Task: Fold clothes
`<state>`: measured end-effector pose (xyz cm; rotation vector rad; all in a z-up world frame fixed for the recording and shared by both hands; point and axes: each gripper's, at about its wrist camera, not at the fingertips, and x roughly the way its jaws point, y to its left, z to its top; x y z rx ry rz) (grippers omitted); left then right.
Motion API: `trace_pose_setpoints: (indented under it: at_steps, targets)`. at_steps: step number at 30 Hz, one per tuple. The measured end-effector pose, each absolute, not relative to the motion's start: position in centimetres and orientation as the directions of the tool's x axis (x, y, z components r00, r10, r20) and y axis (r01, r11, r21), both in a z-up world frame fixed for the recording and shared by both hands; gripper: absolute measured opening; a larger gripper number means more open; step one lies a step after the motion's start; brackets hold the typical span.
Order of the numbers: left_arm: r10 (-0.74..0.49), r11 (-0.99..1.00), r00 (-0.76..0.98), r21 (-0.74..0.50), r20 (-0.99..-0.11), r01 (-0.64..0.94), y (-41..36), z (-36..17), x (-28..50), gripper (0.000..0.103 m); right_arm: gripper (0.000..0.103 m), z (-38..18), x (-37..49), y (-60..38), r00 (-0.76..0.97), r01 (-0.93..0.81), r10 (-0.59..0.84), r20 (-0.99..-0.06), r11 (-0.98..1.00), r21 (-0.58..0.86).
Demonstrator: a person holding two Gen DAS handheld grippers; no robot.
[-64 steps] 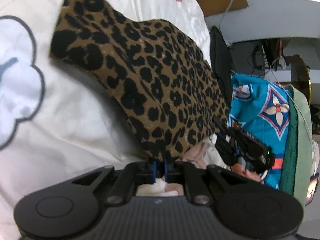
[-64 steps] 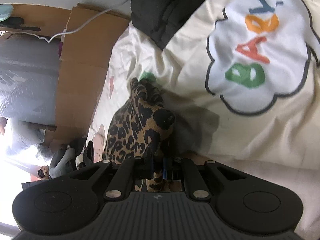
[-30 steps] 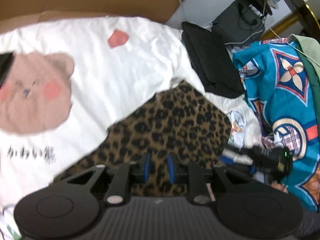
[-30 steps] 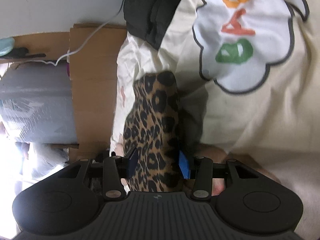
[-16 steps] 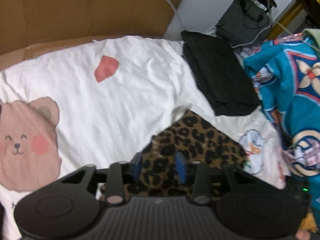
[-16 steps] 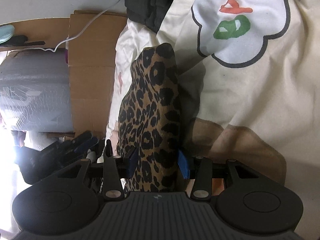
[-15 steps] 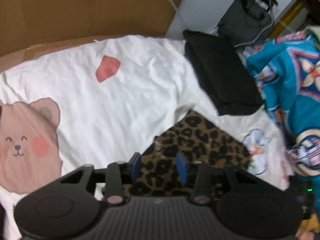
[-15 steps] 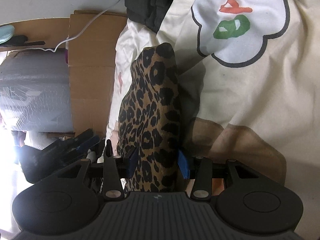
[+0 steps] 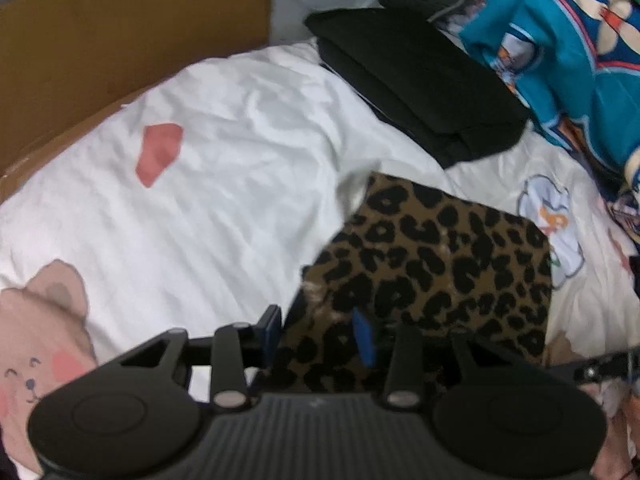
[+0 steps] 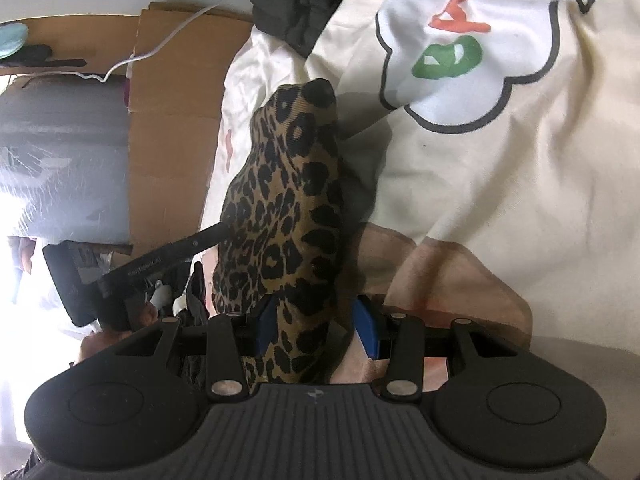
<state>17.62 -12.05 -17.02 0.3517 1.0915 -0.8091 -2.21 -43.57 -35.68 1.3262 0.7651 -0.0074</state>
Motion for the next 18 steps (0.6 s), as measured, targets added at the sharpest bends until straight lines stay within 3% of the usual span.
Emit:
trace_pose_setpoints:
  at_steps: [18]
  targets:
    - [-0.371,0.634,0.247,-0.049,-0.895,0.772,-11.8,-15.8,15.4,0.035,0.045,-36.1,-2.5,-43.6,0.754,0.441,0.407,-0.515,0.267,0.857]
